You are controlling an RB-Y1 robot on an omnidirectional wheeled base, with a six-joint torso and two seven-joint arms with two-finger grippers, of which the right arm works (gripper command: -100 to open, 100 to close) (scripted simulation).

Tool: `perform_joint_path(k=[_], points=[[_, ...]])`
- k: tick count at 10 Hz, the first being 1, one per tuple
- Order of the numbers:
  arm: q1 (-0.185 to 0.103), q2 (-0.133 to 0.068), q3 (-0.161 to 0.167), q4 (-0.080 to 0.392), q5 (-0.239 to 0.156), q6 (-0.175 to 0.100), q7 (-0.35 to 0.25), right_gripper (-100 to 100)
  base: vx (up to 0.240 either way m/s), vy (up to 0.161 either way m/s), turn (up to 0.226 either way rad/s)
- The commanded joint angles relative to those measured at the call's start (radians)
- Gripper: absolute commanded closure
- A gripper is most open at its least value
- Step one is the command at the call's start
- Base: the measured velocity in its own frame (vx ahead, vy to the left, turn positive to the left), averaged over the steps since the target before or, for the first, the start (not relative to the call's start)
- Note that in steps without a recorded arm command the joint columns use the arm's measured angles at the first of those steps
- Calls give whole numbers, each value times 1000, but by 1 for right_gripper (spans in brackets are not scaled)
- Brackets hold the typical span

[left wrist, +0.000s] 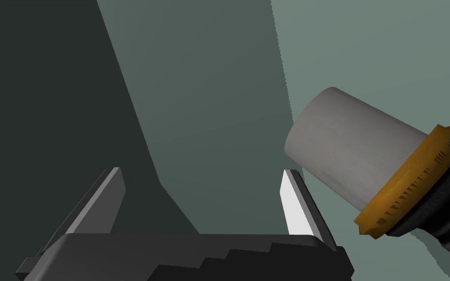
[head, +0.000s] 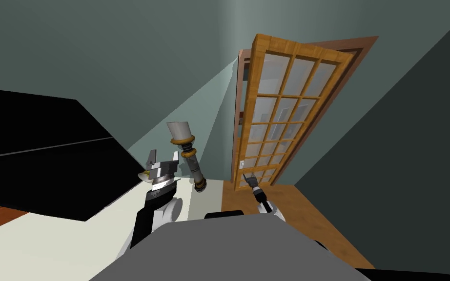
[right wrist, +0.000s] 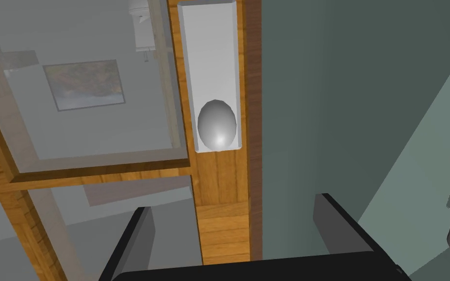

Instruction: Pull the door open

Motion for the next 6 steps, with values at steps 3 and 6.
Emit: perform_joint_path(k=[3,6], points=[[-10,-5,-60,24,-39,4,37,-100,39,-11,292],[-23,-10,-124,54,-80,7,75,-100,54,-40,262]])
